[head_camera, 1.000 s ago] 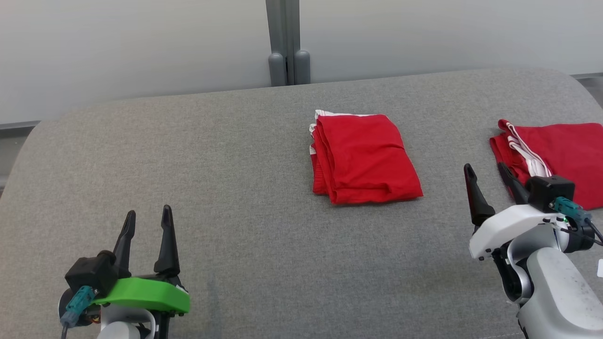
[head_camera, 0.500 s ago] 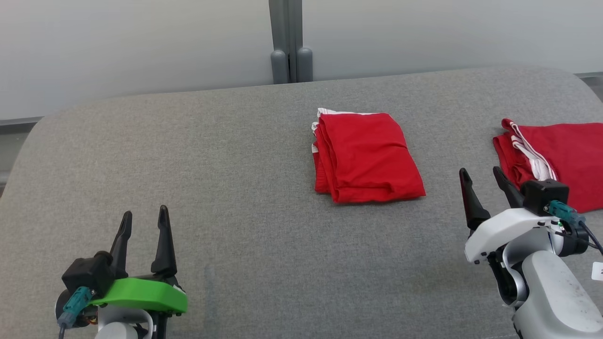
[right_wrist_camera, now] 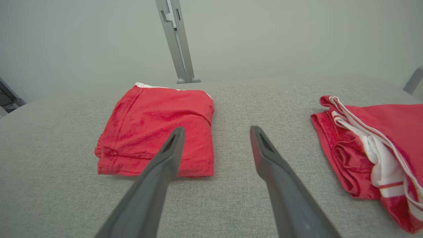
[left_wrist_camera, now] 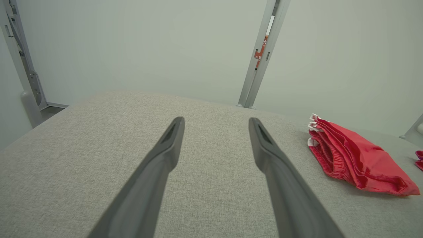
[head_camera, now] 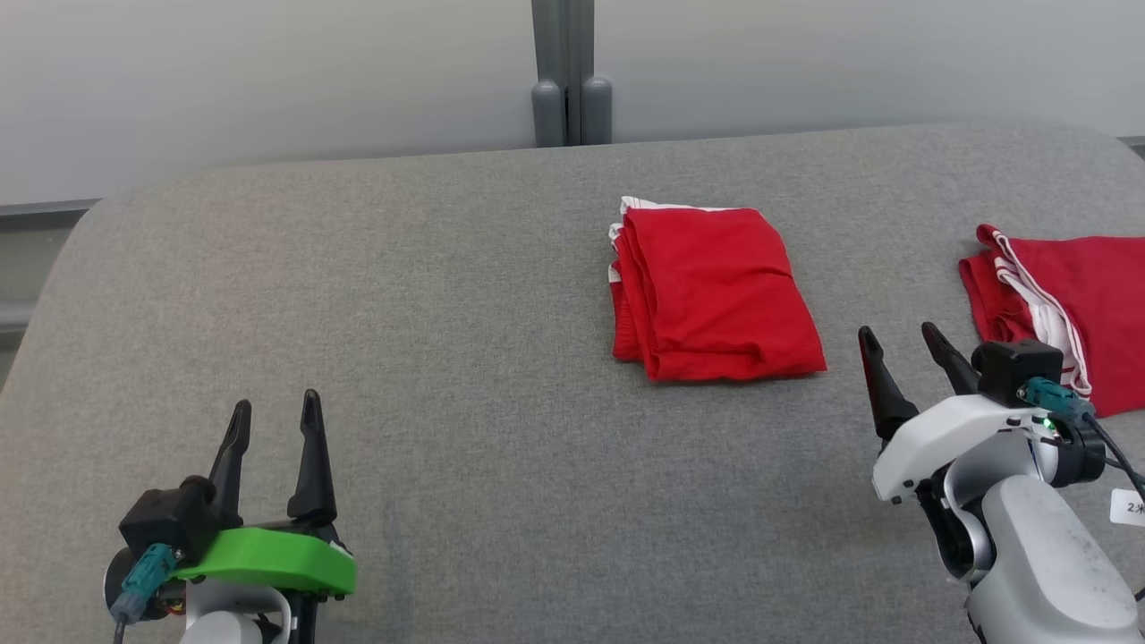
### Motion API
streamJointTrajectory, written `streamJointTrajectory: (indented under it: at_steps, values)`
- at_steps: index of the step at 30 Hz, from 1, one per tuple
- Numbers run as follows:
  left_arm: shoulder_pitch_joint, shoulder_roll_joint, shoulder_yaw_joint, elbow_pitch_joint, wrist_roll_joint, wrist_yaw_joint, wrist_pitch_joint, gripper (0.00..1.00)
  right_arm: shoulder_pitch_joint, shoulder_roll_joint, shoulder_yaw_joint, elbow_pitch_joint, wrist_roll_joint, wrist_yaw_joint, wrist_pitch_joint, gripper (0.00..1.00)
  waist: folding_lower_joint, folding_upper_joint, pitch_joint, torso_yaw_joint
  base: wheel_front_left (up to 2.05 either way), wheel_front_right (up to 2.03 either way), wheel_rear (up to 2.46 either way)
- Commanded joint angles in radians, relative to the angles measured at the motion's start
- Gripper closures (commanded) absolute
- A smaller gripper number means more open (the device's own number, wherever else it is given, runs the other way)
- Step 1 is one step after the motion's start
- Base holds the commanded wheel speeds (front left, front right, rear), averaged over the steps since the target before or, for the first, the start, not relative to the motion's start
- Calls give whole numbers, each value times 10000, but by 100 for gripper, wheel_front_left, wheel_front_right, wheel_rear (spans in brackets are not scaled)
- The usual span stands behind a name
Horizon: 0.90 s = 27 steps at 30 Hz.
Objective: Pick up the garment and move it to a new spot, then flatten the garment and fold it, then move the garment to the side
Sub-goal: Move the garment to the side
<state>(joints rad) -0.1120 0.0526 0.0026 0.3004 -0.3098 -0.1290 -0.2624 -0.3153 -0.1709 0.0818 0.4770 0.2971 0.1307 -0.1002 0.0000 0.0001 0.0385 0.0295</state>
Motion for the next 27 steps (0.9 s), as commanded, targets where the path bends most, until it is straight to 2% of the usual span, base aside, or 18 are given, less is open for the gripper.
streamJointTrajectory:
  at_steps: [1, 5, 12, 15, 22, 27]
  values:
    - [66, 37, -8, -83, -5, -34, -27, 0, -366, -78, -42, 24, 28, 0, 237, 0, 0, -1, 182, 181, 0, 0, 0]
    - [-135, 31, -196, -233, -76, -34, -27, 0, -1183, -197, -296, 330, 245, 0, 1291, 0, 0, -1, 564, 539, 0, 0, 0]
    - [-547, 16, -541, -520, -220, -34, -27, 0, -3176, -624, -930, 1810, 436, 0, 4240, 0, 0, -1, 1533, 1496, 0, 0, 0]
    - [-746, 10, -628, -625, -301, -34, -25, 0, -3891, -724, -1229, 2349, 360, 0, 5110, 0, 0, -1, 1967, 1886, 0, 0, 0]
    - [-1125, -7, -823, -696, -472, -34, -27, 0, -4882, -735, -2010, 3542, -187, 0, 6063, 0, 0, -1, 2663, 2545, 0, 0, 0]
    - [-1215, -14, -913, -712, -654, -35, -27, 0, -4908, -334, -2136, 4254, -434, 4, 6638, 0, 0, -1, 2853, 2694, 0, 0, 0]
